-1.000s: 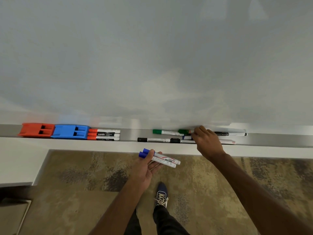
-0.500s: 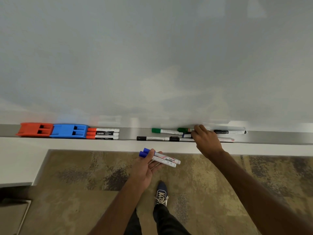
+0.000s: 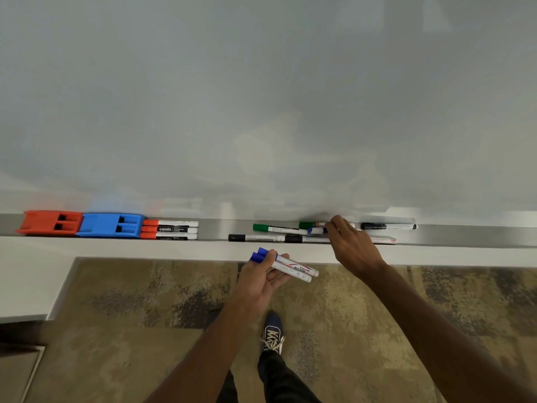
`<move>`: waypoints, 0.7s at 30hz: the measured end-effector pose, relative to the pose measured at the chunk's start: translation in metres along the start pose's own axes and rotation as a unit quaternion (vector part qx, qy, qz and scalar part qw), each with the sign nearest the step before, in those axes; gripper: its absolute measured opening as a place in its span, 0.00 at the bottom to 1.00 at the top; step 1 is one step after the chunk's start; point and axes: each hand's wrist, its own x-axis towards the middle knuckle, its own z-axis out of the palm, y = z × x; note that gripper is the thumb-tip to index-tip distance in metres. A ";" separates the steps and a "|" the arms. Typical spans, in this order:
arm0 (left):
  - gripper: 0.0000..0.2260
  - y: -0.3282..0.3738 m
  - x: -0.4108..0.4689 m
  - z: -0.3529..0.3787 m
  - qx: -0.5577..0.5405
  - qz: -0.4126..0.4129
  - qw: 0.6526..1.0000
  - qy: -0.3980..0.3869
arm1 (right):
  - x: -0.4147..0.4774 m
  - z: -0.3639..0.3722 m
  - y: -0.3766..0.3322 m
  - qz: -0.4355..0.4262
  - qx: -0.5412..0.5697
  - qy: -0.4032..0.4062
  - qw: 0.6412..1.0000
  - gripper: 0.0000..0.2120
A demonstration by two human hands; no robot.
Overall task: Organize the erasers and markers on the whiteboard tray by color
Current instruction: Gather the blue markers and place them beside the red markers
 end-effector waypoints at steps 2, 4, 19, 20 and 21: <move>0.14 -0.002 0.006 0.013 0.005 0.000 1.000 -0.007 | -0.003 0.002 0.002 -0.005 0.001 0.007 1.000 0.10; 0.15 -0.005 0.012 0.027 0.018 0.004 1.000 -0.014 | -0.004 0.004 0.002 -0.019 0.002 0.024 1.000 0.08; 0.14 0.001 0.018 0.063 0.050 0.061 0.992 -0.097 | 0.011 -0.026 -0.024 -0.061 0.075 0.220 0.971 0.08; 0.14 0.004 0.017 0.062 0.055 0.065 0.991 -0.098 | 0.013 -0.029 -0.024 -0.056 0.078 0.214 0.972 0.06; 0.14 0.005 0.016 0.061 0.057 0.070 0.991 -0.098 | 0.014 -0.031 -0.025 -0.048 0.089 0.202 0.974 0.04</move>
